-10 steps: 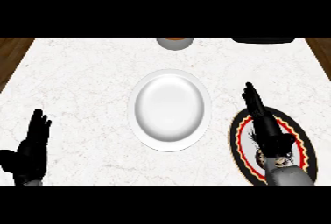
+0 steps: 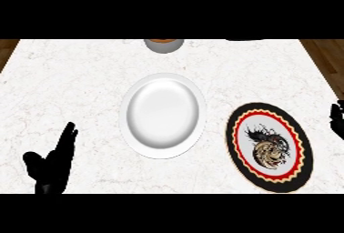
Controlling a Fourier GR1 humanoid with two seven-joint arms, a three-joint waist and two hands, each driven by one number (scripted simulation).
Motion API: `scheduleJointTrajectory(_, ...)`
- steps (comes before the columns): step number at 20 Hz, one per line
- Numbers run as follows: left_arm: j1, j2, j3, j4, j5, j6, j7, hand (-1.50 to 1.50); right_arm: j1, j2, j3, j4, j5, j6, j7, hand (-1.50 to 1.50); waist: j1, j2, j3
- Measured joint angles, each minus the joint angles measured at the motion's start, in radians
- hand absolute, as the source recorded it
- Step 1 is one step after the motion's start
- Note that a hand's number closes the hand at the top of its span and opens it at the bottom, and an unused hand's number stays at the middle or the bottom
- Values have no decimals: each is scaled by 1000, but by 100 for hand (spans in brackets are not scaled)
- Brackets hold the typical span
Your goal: Pick the cupcake from the plate and place it in the plate
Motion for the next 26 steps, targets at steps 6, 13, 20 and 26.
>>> scheduleJointTrajectory(6, -62, -18, -42, 6, 10, -47, 87, 0, 198, 80, -172, -127, -62, -106, -117, -150, 29, -4, 3)
scheduleJointTrajectory(13, -99, -40, -63, -11, -2, -69, 155, 0, 454, 49, -219, -347, -39, -23, -35, -150, 69, 1, 0)
scheduleJointTrajectory(20, -122, -46, -67, -1, -12, -81, 172, 0, 608, -116, -156, -506, 58, 132, 228, -150, 84, 5, -2)
scheduleJointTrajectory(26, -117, -57, -72, -10, -24, -96, 174, 0, 592, -173, -57, -627, 189, 184, 513, -150, 100, 6, -1)
